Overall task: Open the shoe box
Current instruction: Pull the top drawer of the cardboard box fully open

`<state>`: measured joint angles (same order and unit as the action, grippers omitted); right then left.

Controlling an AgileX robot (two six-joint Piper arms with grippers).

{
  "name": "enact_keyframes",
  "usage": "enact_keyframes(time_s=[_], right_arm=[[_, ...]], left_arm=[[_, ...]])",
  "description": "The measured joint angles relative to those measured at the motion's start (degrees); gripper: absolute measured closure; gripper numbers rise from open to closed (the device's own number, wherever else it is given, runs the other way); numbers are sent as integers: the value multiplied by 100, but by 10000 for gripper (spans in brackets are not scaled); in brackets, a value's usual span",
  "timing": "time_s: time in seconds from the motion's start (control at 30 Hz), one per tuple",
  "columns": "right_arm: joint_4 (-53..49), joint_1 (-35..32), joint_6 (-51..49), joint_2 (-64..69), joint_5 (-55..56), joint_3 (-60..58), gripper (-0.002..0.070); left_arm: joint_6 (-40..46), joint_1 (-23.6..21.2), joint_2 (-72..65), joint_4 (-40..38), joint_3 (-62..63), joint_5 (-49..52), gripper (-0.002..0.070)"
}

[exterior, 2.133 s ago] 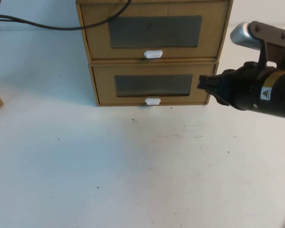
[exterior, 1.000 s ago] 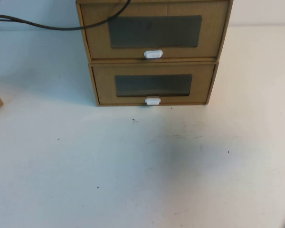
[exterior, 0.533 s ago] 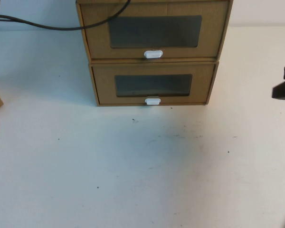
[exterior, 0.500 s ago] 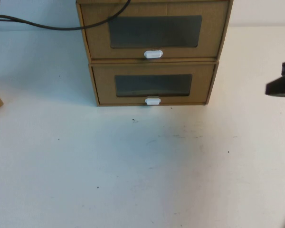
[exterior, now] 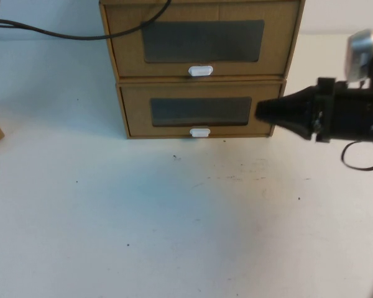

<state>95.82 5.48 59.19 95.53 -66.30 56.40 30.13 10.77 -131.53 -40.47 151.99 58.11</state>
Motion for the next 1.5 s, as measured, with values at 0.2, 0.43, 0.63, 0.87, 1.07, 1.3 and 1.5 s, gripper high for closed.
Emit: enact_keyframes(time_s=[0.2,0.43,0.63,0.87,1.07,1.3,1.5], right_arm=[[13,934,-14,123,862,161,693],[127,1114,-560,597,1820,910,543],[140,1114,-1146,1107,1940,1332,412],[144,1136,-1267,1210,1990,1387,603],[154,1149,-1360,1210,2135,1454,670],[154,1149,-1360,1210,2345,1732,593],[168,1275,-1360,1210,2664,2056,502]], left_arm=[[0,0,0,0,0,0,679],[0,0,0,0,0,0,679],[2,0,0,0,0,0,679],[24,0,0,0,0,0,679],[24,0,0,21,0,0,679],[24,0,0,43,0,0,679],[24,0,0,43,0,0,679]])
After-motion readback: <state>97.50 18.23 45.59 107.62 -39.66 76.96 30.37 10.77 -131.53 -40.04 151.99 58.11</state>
